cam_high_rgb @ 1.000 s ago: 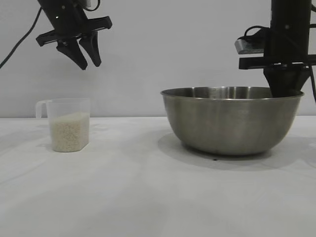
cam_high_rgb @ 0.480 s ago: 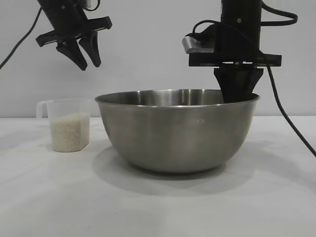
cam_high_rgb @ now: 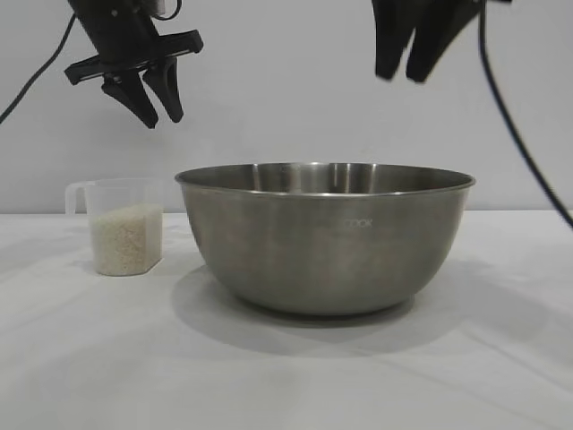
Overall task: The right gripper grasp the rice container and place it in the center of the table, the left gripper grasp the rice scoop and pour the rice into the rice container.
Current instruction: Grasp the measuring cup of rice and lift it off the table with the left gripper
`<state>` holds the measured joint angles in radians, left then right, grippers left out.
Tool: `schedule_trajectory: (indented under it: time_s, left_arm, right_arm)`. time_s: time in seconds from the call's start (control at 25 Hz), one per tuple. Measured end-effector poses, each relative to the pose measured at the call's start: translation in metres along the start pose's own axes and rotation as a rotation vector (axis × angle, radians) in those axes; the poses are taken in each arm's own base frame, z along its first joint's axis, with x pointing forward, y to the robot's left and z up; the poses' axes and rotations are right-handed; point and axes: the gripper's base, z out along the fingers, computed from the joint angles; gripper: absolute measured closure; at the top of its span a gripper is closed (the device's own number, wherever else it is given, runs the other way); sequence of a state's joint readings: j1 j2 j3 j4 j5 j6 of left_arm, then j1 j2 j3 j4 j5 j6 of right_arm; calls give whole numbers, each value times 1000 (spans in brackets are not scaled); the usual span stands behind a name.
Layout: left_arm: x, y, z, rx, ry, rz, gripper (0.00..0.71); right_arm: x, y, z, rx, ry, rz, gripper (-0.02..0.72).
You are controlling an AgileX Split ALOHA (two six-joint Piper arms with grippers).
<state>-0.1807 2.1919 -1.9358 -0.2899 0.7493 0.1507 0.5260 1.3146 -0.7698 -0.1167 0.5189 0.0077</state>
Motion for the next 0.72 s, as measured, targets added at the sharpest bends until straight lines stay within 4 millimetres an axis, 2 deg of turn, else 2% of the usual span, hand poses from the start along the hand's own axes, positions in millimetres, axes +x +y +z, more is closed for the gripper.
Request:
schedule_trajectory:
  time_s: [0.08,0.16,0.36,0.44,0.56,0.64,0.72]
  left_arm:
    - [0,0,0,-2,1,2,475]
    - [0,1,0,-10,4,11,475]
    - [-3,3,-11,-57,-7,25,475]
    - [-6,3,-16,-71,-16,21,475]
    - [-5,4,-17,-81,-11,11,475]
    - [-5,4,-17,-81,-6,1,475]
    - [-5,3,-18,-81,-3,0,475]
  right_arm:
    - [17,-21,-12,59,56,130,476]
    - [23,-30,-31,93,47,193,476]
    - [48,-27,-66,104,143,271,476]
    - [61,-24,-79,109,121,308,476]
    - [91,-17,-95,112,57,344,476]
    - [113,-13,-99,115,48,354,476]
    - [126,-10,-107,115,6,358,476]
